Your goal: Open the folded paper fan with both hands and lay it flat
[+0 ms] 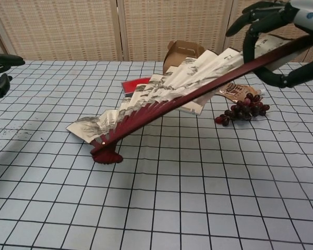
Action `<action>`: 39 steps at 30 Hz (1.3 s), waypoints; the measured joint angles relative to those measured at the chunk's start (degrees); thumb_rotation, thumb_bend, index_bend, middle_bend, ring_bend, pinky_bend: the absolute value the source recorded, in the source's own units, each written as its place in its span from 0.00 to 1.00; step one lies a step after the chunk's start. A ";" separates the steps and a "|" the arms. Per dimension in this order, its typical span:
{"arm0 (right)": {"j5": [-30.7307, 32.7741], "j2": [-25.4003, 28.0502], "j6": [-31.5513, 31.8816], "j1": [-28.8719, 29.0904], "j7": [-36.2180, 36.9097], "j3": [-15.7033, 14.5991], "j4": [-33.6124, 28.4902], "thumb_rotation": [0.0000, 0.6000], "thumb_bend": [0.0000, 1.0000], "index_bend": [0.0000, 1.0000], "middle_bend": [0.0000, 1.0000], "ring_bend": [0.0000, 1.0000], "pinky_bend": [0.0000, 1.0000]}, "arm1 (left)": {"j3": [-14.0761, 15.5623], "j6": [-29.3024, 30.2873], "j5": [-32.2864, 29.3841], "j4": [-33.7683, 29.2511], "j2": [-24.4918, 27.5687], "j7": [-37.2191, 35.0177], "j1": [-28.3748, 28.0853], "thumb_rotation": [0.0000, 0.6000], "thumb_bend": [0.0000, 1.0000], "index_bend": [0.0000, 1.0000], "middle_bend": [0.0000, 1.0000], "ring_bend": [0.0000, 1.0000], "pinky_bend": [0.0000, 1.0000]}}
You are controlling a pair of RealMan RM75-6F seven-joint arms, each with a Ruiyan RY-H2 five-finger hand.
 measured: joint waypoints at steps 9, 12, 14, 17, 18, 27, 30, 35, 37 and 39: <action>-5.40 0.06 4.49 -7.64 -0.15 -7.58 9.68 1.00 0.48 0.07 0.04 0.00 0.10 | 1.47 -1.40 0.34 0.53 1.01 -3.41 0.50 1.00 0.62 0.09 0.10 0.00 0.06; -3.90 1.27 2.12 -8.18 -0.04 -8.19 9.62 1.00 0.37 0.00 0.00 0.00 0.08 | 3.50 -1.89 1.39 -0.62 2.41 -5.25 1.30 1.00 0.61 0.07 0.07 0.00 0.06; -2.32 2.22 0.35 -8.39 -0.14 -8.40 9.33 1.00 0.30 0.00 0.00 0.00 0.06 | 4.91 -2.00 2.28 -1.36 3.57 -5.95 1.93 1.00 0.60 0.05 0.06 0.00 0.06; 0.55 4.25 -3.06 -8.58 -1.26 -8.78 8.26 1.00 0.20 0.00 0.00 0.00 0.01 | 6.79 -1.81 3.76 -2.74 5.50 -6.65 3.00 1.00 0.57 0.01 0.03 0.00 0.06; 1.78 5.19 -4.55 -8.61 -2.09 -8.96 7.58 1.00 0.19 0.00 0.00 0.00 0.00 | 7.46 -1.70 4.28 -3.29 6.23 -6.70 3.39 1.00 0.56 0.00 0.01 0.00 0.06; 11.82 11.01 -14.90 -8.43 -9.05 -10.33 2.50 1.00 0.11 0.00 0.00 0.00 0.00 | 11.13 -1.37 5.87 -4.19 9.40 -1.49 5.38 1.00 0.48 0.00 0.00 0.00 0.06; 13.96 11.98 -15.77 -8.76 -9.26 -10.13 1.23 1.00 0.11 0.00 0.00 0.00 0.00 | 12.01 -1.52 6.23 -3.96 10.47 1.68 5.70 1.00 0.47 0.00 0.00 0.00 0.06; 11.98 12.64 -10.24 -11.02 -7.35 -9.34 0.39 1.00 0.11 0.00 0.00 0.00 0.00 | 13.18 -0.57 7.68 -4.06 12.94 9.38 6.18 1.00 0.45 0.00 0.00 0.00 0.06; 10.69 13.08 -5.88 -12.76 -7.10 -9.00 -0.19 1.00 0.11 0.00 0.00 0.00 0.00 | 13.70 0.34 8.68 -4.63 14.69 13.95 6.45 1.00 0.44 0.00 0.00 0.00 0.06; 9.67 13.79 -1.05 -15.02 -7.33 -8.74 -1.13 1.00 0.11 0.00 0.00 0.00 0.00 | 14.11 1.56 9.53 -5.92 16.86 19.24 6.89 1.00 0.44 0.00 0.00 0.00 0.06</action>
